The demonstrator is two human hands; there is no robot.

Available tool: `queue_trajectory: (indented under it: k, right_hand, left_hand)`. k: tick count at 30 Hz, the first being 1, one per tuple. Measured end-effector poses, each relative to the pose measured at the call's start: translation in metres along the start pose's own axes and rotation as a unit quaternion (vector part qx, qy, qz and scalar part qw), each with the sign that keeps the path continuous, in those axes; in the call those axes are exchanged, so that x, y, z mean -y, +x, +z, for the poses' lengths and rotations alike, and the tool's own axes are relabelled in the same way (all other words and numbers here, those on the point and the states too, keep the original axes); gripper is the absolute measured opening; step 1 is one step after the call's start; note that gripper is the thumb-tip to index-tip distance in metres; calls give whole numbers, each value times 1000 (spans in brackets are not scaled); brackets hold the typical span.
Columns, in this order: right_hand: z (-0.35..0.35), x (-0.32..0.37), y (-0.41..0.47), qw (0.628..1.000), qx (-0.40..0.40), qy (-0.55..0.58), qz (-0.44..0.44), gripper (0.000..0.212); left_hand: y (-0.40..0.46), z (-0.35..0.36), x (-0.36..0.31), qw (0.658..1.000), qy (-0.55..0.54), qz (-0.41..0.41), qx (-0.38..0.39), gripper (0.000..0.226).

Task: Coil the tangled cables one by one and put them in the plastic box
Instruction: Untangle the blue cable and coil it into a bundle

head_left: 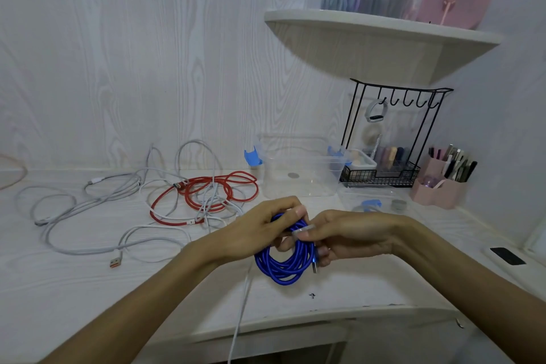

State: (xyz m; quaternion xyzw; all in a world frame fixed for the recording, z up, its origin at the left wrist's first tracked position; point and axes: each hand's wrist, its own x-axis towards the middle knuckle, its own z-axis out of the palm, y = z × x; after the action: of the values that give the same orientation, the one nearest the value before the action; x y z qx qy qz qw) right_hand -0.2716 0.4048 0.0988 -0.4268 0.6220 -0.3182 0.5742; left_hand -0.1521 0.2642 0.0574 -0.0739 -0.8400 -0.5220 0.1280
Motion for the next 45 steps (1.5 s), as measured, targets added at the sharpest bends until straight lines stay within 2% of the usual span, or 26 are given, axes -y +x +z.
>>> queue_trajectory:
  k: [4, 7, 10, 13, 16, 18, 20, 23, 26, 29, 32, 37, 42, 45]
  right_hand:
    - [-6, 1, -2, 999, 40, 5, 11, 46]
    - [-7, 5, 0, 998, 63, -14, 15, 42]
    - [-13, 6, -1, 997, 67, -20, 17, 47]
    - [-23, 12, -9, 998, 63, -17, 7, 41]
    - [-27, 19, -16, 993, 1, -114, 17, 25]
    - [-24, 23, -17, 967, -69, -246, 8, 22]
    - [-20, 25, -17, 943, -125, -307, -32, 18]
    - [-21, 29, -18, 946, -144, -284, -63, 17]
    - [-24, 30, -18, 966, -139, -213, -39, 16]
    - [-29, 32, -16, 970, -198, -138, -27, 12]
    - [-26, 34, -12, 962, -248, -97, -56, 16]
    - [-1, 31, 6, 923, -361, -30, -132, 11]
    - [24, 21, 27, 839, -500, -92, -195, 9]
    - [41, 9, 39, 783, -552, -171, -232, 14]
  left_hand:
    - [-4, -1, 2, 999, -19, -14, 37, 17]
    - [-6, -4, -1, 999, -13, -11, 44, 16]
    - [-6, -5, -6, 1000, 5, -5, 27, 21]
    - [-6, -8, -8, 999, 33, -1, -22, 9]
    - [-7, -11, -8, 997, 46, -1, -60, 11]
    - [-7, -11, -7, 997, 37, -9, -73, 15]
    - [-7, -11, -5, 995, 12, -18, -94, 25]
    - [-4, -10, -4, 991, -18, -30, -126, 32]
    - [-1, -6, -4, 986, -20, -36, -159, 29]
    - [0, -4, -1, 977, -20, -33, -212, 25]
    - [3, -4, 2, 966, -23, -45, -255, 21]
    - [12, 3, 4, 929, -45, -52, -363, 8]
    - [16, 10, 6, 902, -40, -8, -429, 15]
    - [19, 13, 9, 884, -32, -17, -467, 19]
